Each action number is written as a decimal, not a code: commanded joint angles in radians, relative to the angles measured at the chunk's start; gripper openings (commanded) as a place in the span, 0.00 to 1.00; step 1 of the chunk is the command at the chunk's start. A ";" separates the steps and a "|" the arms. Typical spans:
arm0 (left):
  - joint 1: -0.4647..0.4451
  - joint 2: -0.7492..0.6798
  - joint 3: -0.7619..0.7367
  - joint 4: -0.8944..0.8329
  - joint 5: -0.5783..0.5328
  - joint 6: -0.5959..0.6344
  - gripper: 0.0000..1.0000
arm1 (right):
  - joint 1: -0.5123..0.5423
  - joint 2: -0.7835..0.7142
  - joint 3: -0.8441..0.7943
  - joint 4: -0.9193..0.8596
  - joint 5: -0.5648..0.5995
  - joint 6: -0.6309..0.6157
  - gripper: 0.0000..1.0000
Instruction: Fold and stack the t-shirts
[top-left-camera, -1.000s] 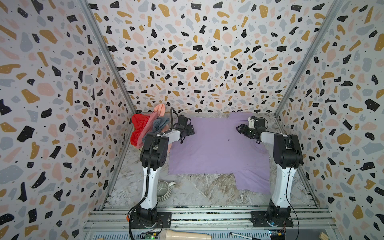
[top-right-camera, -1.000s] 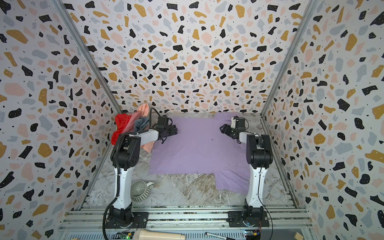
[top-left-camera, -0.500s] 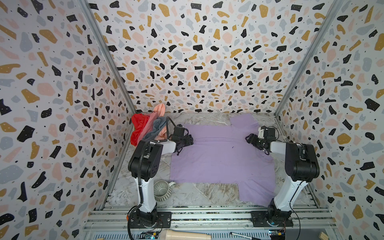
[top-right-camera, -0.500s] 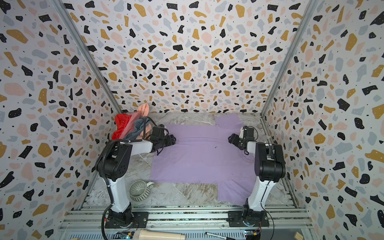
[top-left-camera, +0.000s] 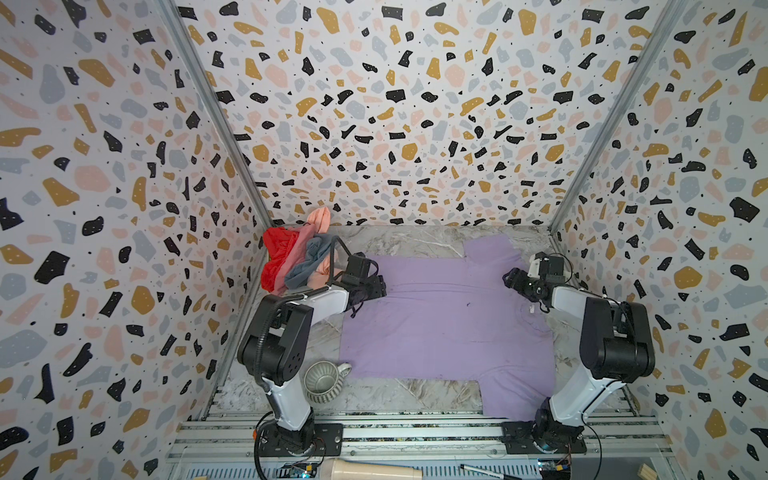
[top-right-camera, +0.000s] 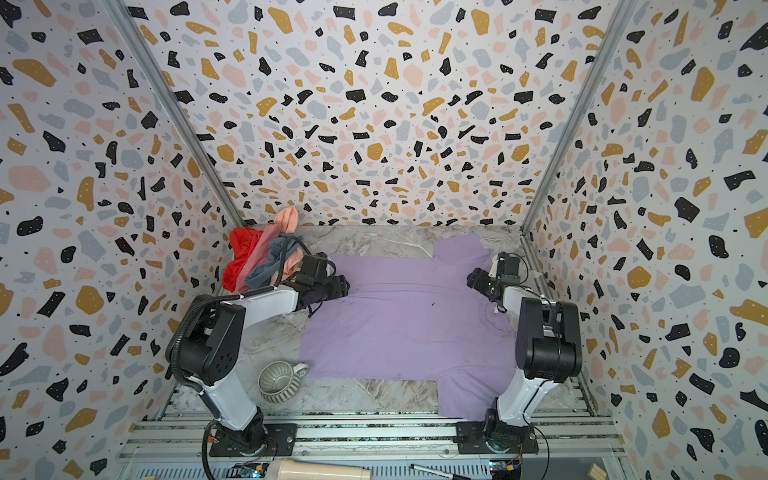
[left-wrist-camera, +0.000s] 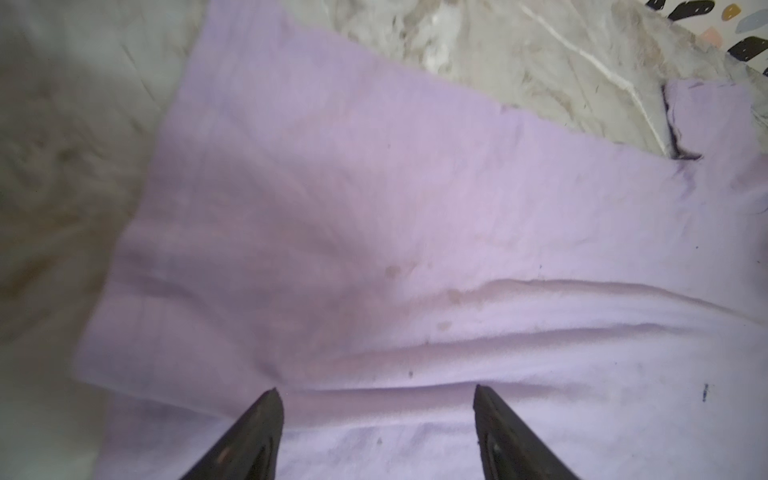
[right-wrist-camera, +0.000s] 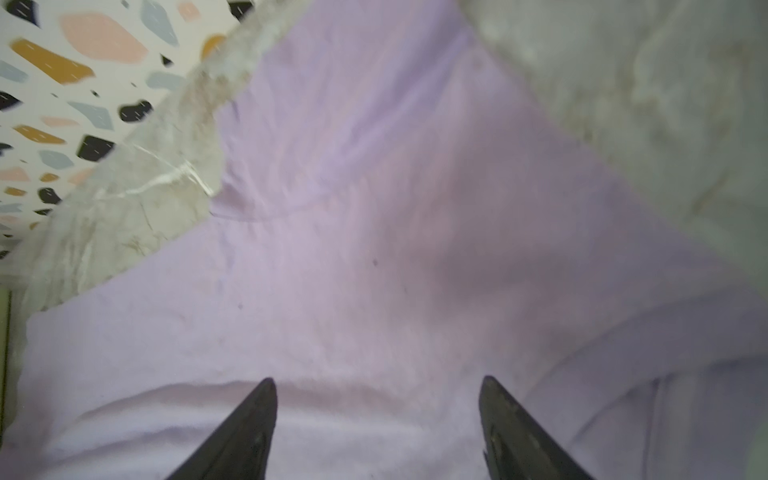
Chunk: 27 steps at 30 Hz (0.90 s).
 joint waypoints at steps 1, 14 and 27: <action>0.005 0.038 0.157 -0.093 -0.130 0.094 0.73 | 0.002 -0.011 0.141 0.072 0.021 -0.032 0.76; 0.082 0.467 0.680 -0.232 -0.212 0.165 0.63 | -0.004 0.330 0.534 0.038 -0.018 -0.149 0.78; 0.112 0.636 0.822 -0.290 -0.225 0.143 0.54 | -0.029 0.594 0.839 -0.077 0.019 -0.191 0.78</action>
